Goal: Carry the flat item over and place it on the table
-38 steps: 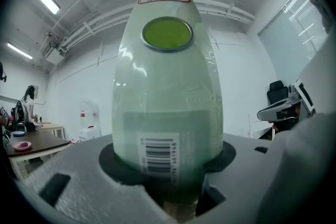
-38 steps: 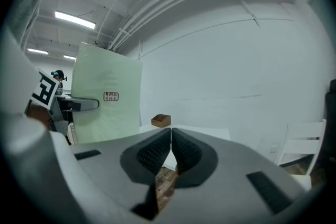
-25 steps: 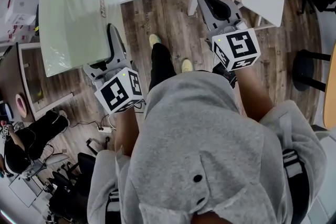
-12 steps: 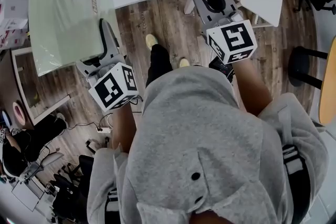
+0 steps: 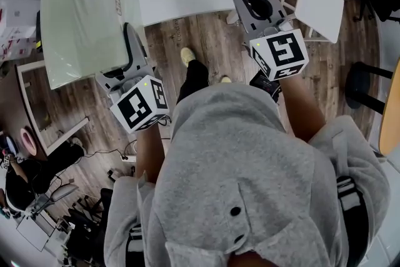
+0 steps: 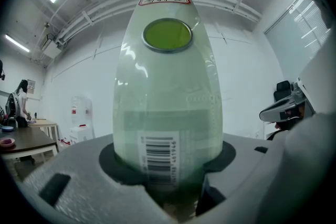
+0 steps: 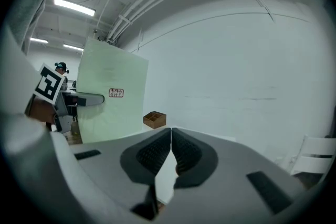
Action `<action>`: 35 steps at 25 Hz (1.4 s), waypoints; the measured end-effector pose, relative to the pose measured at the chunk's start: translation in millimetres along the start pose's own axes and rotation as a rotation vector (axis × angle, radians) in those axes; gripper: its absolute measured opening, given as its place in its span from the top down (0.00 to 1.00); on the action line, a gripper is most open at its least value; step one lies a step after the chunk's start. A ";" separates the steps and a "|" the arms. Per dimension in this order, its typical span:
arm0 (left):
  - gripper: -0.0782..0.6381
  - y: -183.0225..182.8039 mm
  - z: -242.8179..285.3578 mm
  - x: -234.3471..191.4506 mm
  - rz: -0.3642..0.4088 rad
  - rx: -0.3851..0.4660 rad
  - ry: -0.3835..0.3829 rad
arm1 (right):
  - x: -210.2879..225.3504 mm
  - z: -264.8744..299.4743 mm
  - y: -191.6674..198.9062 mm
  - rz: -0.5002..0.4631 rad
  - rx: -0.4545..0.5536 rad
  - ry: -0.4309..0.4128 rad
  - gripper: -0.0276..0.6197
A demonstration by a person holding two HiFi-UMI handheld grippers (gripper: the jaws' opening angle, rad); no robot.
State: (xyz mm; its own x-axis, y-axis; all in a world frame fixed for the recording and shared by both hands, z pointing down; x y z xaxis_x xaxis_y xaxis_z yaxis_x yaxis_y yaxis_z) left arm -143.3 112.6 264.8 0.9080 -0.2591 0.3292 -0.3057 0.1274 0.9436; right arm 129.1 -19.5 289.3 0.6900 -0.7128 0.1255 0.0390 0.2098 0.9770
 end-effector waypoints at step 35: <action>0.50 41.1 149.7 -93.4 -0.049 0.033 0.118 | -42.8 151.7 -41.0 -0.138 -0.024 0.116 0.91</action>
State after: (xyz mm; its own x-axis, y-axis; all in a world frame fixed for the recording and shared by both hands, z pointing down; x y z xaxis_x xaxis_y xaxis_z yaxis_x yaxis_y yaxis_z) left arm -283.5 -1.3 278.3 0.9490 -0.1494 0.2778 -0.2676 0.0852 0.9598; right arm -11.6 -99.0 270.0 0.7558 -0.6541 -0.0317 0.1553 0.1320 0.9790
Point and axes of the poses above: the fingertips, and each gripper's own axes: z forward along the fingers, x to its right, y out of its underside, the point moved 8 cm from there along -z, backward along the fingers, and after that the axes turned 11 degrees about z, right-handed, at the moved point
